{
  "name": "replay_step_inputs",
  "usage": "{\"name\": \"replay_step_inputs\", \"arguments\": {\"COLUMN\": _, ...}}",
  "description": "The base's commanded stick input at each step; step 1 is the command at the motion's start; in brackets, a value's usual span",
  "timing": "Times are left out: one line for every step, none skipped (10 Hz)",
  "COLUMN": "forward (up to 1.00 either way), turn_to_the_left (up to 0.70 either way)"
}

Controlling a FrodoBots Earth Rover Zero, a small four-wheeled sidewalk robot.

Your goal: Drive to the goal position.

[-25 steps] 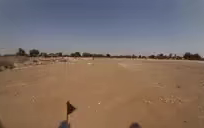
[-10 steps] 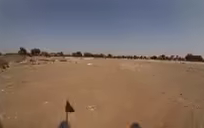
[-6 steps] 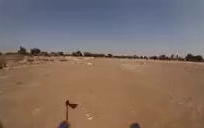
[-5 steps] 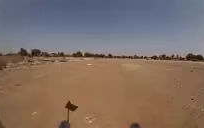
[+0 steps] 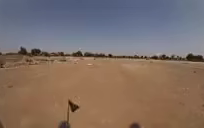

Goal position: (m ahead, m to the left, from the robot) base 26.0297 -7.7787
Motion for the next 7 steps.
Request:
{"name": "replay_step_inputs", "arguments": {"forward": 0.50, "turn_to_the_left": 0.00}}
{"name": "replay_step_inputs", "arguments": {"forward": 0.50, "turn_to_the_left": 0.00}}
{"name": "replay_step_inputs", "arguments": {"forward": 0.50, "turn_to_the_left": 0.00}}
{"name": "replay_step_inputs", "arguments": {"forward": 0.50, "turn_to_the_left": 0.00}}
{"name": "replay_step_inputs", "arguments": {"forward": 0.50, "turn_to_the_left": 0.00}}
{"name": "replay_step_inputs", "arguments": {"forward": 0.50, "turn_to_the_left": 0.00}}
{"name": "replay_step_inputs", "arguments": {"forward": 0.50, "turn_to_the_left": 0.00}}
